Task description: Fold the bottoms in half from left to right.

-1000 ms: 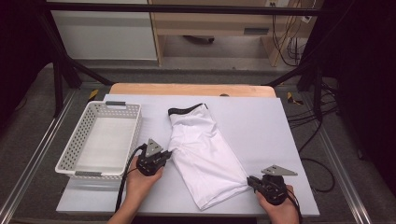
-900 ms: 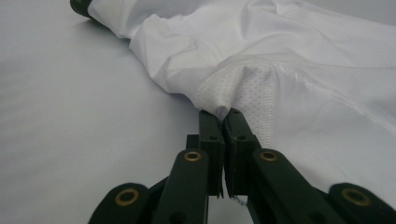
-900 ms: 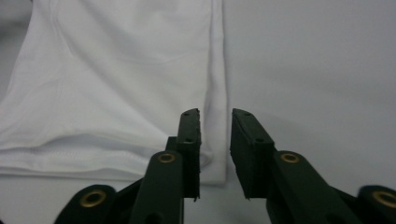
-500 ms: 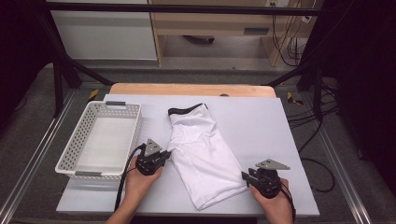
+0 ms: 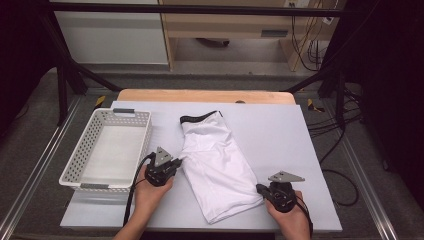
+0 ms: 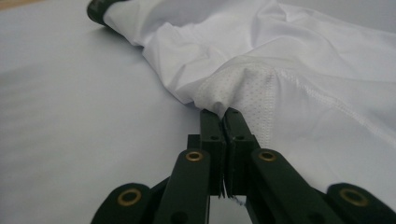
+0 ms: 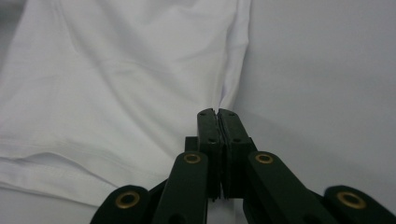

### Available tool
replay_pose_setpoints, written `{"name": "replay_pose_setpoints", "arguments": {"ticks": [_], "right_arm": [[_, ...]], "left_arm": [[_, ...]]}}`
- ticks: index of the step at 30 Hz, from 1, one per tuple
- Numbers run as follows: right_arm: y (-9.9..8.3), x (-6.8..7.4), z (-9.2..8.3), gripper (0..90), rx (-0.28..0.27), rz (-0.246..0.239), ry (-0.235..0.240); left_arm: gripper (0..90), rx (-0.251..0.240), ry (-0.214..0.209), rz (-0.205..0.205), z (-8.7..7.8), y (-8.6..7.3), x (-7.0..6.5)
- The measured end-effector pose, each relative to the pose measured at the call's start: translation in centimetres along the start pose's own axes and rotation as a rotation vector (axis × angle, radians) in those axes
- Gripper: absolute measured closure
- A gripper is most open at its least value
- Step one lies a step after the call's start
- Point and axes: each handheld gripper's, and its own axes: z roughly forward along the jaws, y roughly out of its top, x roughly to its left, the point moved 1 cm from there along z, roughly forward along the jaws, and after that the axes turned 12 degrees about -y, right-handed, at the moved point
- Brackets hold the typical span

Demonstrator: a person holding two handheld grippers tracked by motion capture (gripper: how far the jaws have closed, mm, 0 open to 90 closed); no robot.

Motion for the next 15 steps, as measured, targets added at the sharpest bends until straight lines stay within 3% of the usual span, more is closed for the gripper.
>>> {"name": "replay_pose_setpoints", "arguments": {"ticks": [2, 4, 7, 10, 11, 13, 15], "right_arm": [[0.1, 0.3, -0.2, 88.9, -0.020, -0.002, 0.012], [0.1, 0.6, 0.0, 88.5, -0.008, -0.026, -0.012], [-0.1, 0.5, 0.3, 77.7, 0.015, -0.035, -0.055], [0.0, 0.2, -0.7, 76.9, -0.051, -0.014, -0.082], [0.1, 0.2, -0.9, 77.0, -0.064, -0.012, -0.076], [0.2, 0.6, -0.8, 77.3, -0.077, -0.038, -0.066], [0.4, 1.1, -0.2, 77.2, -0.053, -0.063, -0.065]], "left_arm": [[88.1, -0.009, 0.011, 0.000, -0.1, 0.2, 0.1], [87.3, -0.004, -0.002, -0.003, 0.2, 0.1, 0.0], [77.4, -0.012, 0.018, 0.002, -0.1, 0.0, -0.3], [68.7, -0.023, 0.045, 0.026, -0.8, 0.2, -0.4], [67.3, -0.037, 0.055, 0.039, -1.8, 0.3, -0.7], [62.8, -0.042, 0.042, 0.035, -2.6, 0.2, -1.3], [61.7, -0.038, 0.022, 0.046, -3.2, -0.3, -2.3]]}}
